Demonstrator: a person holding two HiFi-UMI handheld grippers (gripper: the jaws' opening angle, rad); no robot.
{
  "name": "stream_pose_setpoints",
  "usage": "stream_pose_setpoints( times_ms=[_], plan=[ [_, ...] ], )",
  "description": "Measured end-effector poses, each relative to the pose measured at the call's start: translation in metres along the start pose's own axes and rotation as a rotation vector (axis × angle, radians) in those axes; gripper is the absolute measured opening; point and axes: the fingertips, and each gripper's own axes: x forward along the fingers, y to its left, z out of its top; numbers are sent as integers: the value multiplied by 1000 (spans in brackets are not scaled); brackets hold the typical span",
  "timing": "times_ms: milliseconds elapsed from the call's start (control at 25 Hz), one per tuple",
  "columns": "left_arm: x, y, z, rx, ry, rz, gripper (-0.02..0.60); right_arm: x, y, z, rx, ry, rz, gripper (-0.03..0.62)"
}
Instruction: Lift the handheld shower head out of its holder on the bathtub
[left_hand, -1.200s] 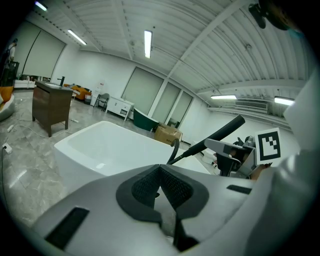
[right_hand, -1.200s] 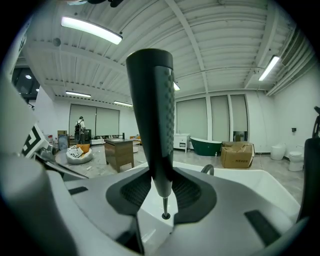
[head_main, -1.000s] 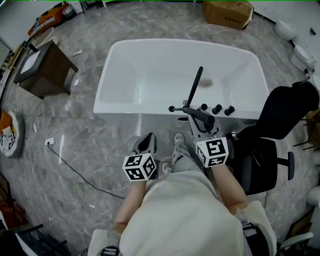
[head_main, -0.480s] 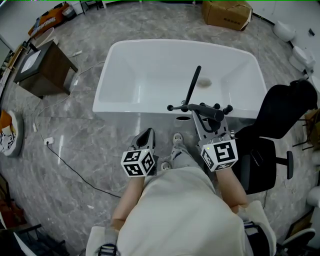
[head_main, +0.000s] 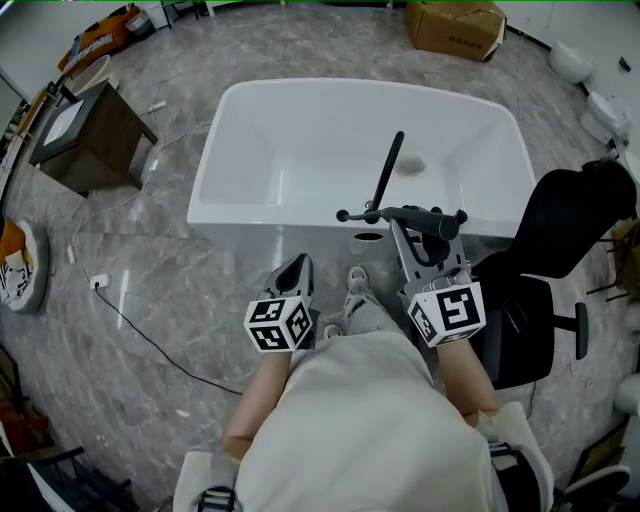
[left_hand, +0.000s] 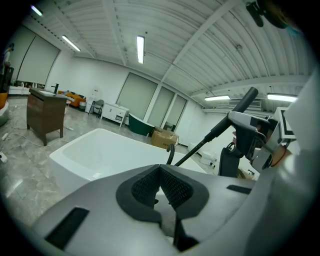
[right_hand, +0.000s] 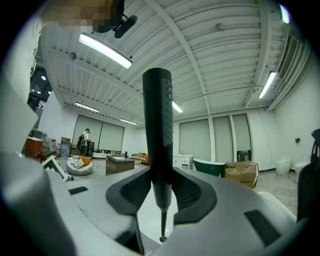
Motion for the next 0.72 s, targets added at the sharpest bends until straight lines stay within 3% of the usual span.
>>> stream_pose_setpoints(
  times_ms=[720],
  plan=[
    [6,5,-7,-20,17,-3,20,5,-4,-4,6,3,-14,138]
  ],
)
